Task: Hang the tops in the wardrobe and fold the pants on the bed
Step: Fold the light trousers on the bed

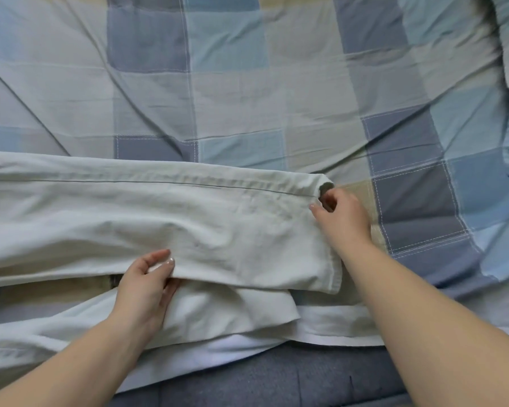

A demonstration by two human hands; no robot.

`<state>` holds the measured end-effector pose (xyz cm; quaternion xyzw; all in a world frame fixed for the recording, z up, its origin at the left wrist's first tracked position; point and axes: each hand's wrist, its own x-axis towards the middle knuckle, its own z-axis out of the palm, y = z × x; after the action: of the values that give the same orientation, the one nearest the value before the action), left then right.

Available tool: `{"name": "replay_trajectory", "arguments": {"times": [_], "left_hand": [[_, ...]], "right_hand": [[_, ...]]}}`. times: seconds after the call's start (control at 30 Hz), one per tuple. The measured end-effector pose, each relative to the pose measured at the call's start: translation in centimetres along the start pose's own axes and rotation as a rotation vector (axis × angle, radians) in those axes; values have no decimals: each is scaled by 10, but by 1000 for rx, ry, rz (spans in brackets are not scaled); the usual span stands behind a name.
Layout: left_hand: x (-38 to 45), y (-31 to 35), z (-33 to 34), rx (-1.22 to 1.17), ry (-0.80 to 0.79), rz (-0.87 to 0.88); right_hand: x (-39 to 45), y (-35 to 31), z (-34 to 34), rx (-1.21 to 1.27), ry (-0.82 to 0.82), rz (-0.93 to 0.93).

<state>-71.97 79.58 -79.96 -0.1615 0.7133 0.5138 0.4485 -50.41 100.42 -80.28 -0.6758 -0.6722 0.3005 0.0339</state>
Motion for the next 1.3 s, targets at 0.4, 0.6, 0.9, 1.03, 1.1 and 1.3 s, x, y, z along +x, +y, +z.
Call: {"name": "replay_trajectory", "arguments": {"times": [0.4,0.6,0.9,1.03,1.1,1.3], "left_hand": [[-6,3,2,235,73,242],[-7,25,35,52,-94,196],[-13,14,24,16,-157,64],[-13,20,29,89,-155,161],[-13,24,33,156,-179,229],[-12,23,13,611,-257,377]], "right_hand": [[38,-28,-34,340,289,-33],[78,-42,-43,526,122,188],[21,8,-16,601,-221,183],[21,-11,-24,562,203,-2],[30,-21,-32,525,367,13],[9,-9,-28,201,141,146]]}}
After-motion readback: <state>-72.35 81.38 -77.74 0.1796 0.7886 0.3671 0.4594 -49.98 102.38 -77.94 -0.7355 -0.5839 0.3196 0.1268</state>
